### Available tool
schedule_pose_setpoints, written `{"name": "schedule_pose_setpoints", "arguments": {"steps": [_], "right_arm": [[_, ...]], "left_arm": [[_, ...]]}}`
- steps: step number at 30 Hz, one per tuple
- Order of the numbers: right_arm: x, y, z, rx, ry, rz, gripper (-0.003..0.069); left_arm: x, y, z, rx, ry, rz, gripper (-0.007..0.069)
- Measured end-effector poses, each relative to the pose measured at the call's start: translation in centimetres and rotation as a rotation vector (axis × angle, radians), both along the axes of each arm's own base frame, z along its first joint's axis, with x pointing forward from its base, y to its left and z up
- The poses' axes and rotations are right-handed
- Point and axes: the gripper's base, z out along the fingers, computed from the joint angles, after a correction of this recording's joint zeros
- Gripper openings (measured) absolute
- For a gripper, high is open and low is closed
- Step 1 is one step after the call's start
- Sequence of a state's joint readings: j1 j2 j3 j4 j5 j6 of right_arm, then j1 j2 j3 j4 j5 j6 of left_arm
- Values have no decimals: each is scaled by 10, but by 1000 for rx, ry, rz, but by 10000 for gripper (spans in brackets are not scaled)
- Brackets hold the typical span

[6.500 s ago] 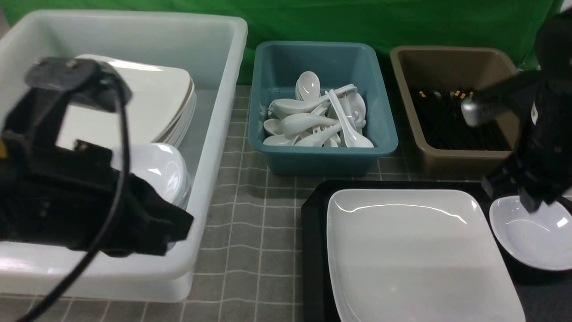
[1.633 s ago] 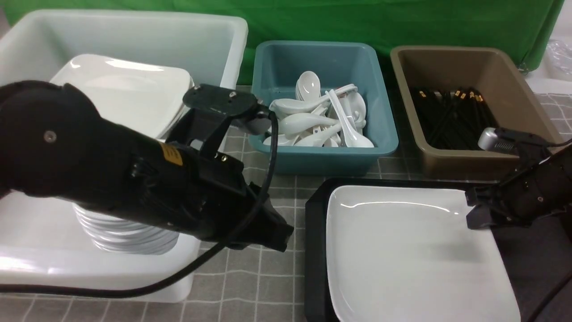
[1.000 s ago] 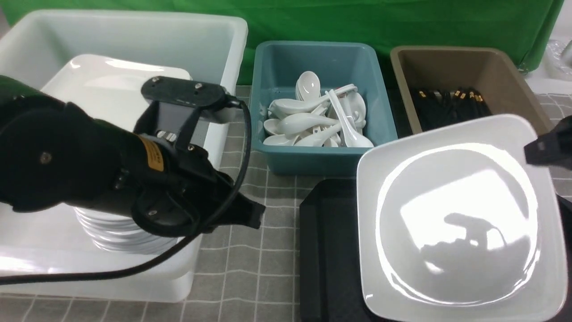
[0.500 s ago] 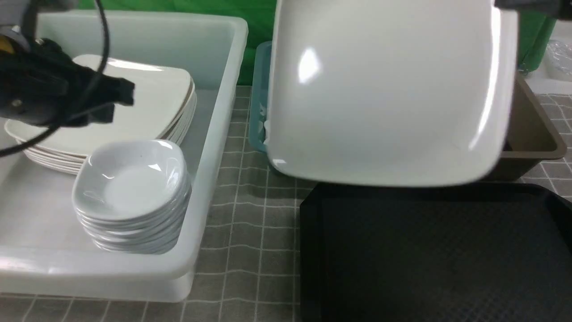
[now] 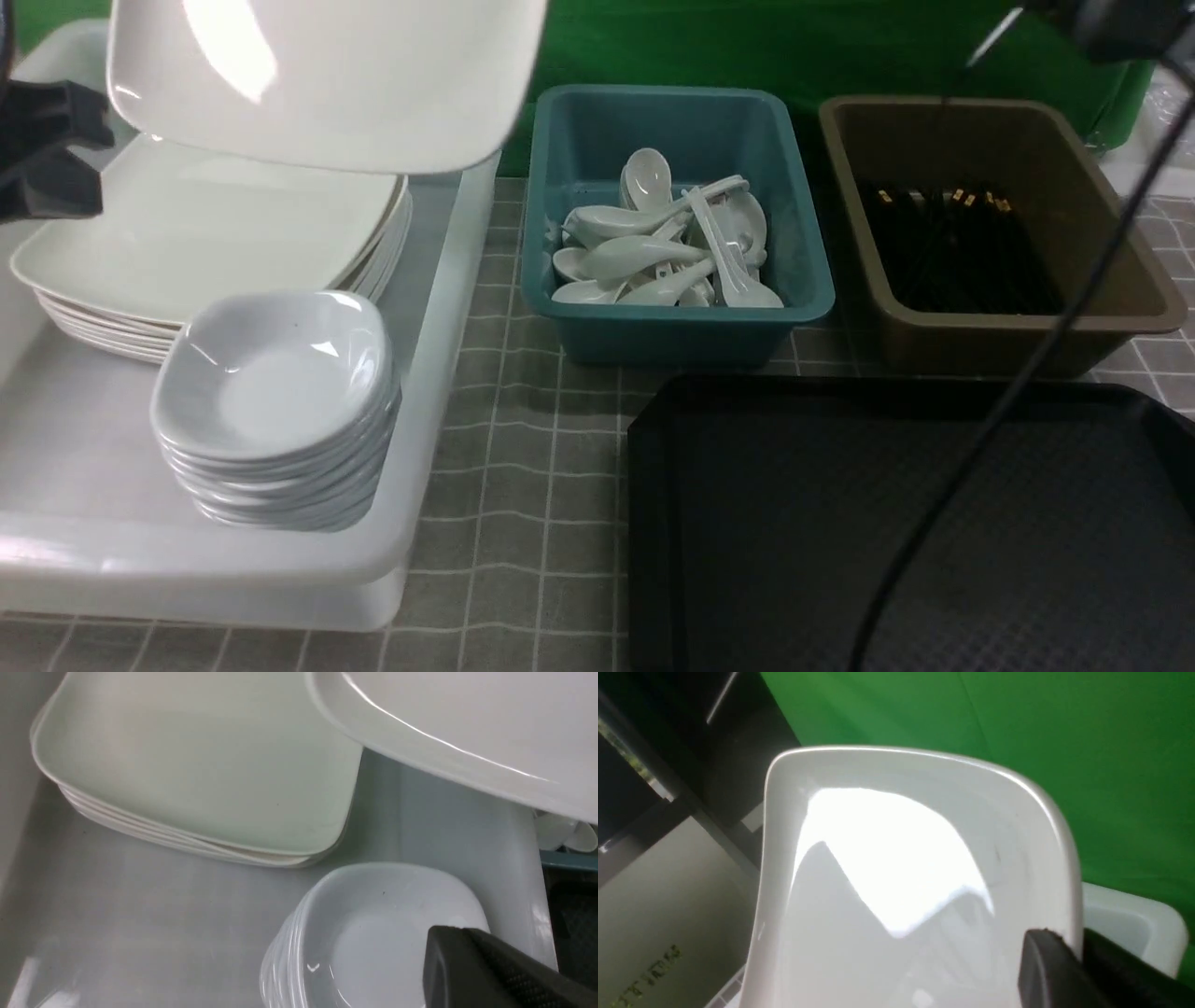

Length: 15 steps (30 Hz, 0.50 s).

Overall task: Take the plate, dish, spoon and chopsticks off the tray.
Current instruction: Use the right arm to put the plate into the large storage box on the left

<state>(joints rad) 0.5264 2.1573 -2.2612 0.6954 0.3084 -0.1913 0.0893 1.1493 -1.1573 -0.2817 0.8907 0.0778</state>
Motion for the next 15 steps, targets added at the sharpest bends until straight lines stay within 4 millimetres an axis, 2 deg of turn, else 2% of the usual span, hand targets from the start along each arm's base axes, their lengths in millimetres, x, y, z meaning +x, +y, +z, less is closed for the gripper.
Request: {"name": "schedule_pose_setpoints", "arguments": {"steps": [4, 8, 12, 15], "right_arm": [[17, 31, -36, 36, 25, 1, 52], [14, 62, -58, 47, 2, 10, 52], [6, 86, -66, 88, -48, -6, 52], [5, 93, -70, 108, -65, -23, 52]], "left_arm": [[-8, -1, 5, 0, -12, -3, 4], [-20, -2, 15, 4, -52, -4, 4], [-32, -2, 23, 21, -94, -2, 4], [-37, -2, 27, 37, -112, 2, 4]]}}
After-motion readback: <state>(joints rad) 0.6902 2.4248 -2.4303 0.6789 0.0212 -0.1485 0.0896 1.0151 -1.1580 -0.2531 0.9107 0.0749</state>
